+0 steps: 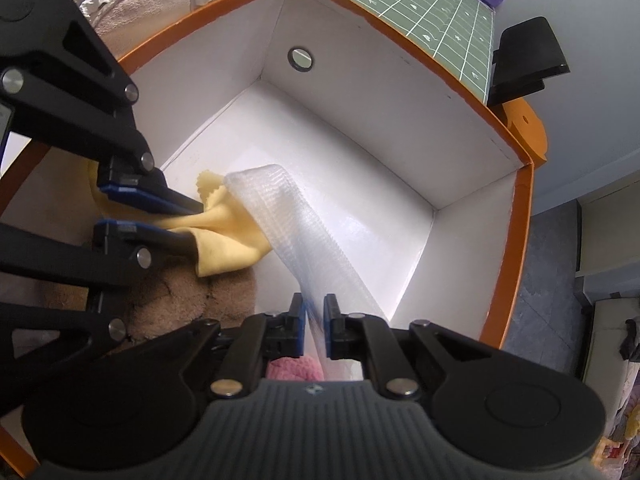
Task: Organize soft objects
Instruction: 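Carry the cloth and plastic into the orange box while both tools open, then withdraw both tools from the box back toward the table pile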
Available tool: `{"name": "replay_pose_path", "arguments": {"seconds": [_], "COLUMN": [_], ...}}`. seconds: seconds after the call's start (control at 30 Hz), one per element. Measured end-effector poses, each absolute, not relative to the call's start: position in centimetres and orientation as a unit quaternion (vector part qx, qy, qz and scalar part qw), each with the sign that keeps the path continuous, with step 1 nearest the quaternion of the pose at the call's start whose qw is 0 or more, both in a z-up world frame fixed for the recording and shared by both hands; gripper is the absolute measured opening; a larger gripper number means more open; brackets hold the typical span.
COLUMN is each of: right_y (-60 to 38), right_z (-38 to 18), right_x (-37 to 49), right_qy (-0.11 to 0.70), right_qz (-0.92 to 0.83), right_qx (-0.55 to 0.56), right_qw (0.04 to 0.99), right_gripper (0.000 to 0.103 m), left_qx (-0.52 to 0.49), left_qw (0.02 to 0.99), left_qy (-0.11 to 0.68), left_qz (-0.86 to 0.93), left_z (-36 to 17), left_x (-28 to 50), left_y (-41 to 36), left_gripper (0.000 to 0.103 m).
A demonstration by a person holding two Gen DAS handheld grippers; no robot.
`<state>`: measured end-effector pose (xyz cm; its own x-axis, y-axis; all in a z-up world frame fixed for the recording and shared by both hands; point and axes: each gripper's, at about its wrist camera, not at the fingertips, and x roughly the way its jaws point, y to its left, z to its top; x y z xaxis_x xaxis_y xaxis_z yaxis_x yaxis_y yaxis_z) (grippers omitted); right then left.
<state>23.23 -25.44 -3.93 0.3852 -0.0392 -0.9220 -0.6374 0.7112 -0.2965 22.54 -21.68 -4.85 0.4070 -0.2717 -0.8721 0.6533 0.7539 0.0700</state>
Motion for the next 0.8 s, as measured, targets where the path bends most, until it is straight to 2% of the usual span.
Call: {"name": "replay_pose_path", "arguments": {"seconds": [0.13, 0.17, 0.2, 0.27, 0.53, 0.7, 0.8], "right_y": [-25.6, -25.6, -25.7, -25.7, -24.6, -22.8, -21.3], "right_z": [-3.3, -3.2, -2.8, -2.3, 1.4, 4.2, 5.1], "right_x": [22.9, 22.8, 22.6, 22.4, 20.7, 19.5, 18.4], "right_qy": [0.514, 0.513, 0.511, 0.507, 0.462, 0.414, 0.384], "right_qz": [0.192, 0.190, 0.188, 0.185, 0.174, 0.167, 0.162], "right_qx": [-0.328, -0.329, -0.329, -0.330, -0.320, -0.284, -0.268], "right_qw": [0.769, 0.770, 0.771, 0.775, 0.808, 0.849, 0.868], "right_gripper": [0.027, 0.029, 0.030, 0.035, 0.045, 0.054, 0.055], "left_qx": [0.196, 0.197, 0.198, 0.196, 0.164, 0.131, 0.117], "left_qw": [0.817, 0.819, 0.821, 0.826, 0.853, 0.886, 0.905], "left_qy": [0.457, 0.454, 0.451, 0.444, 0.417, 0.377, 0.348], "left_qz": [-0.291, -0.290, -0.288, -0.286, -0.267, -0.235, -0.217], "left_z": [-4.1, -3.9, -3.7, -3.4, -1.1, 1.3, 2.2], "left_x": [22.3, 22.2, 22.1, 21.8, 20.4, 18.5, 17.0], "left_y": [-21.0, -20.9, -20.7, -20.3, -17.5, -14.5, -12.8], "left_gripper": [0.027, 0.032, 0.045, 0.057, 0.057, 0.057, 0.056]}}
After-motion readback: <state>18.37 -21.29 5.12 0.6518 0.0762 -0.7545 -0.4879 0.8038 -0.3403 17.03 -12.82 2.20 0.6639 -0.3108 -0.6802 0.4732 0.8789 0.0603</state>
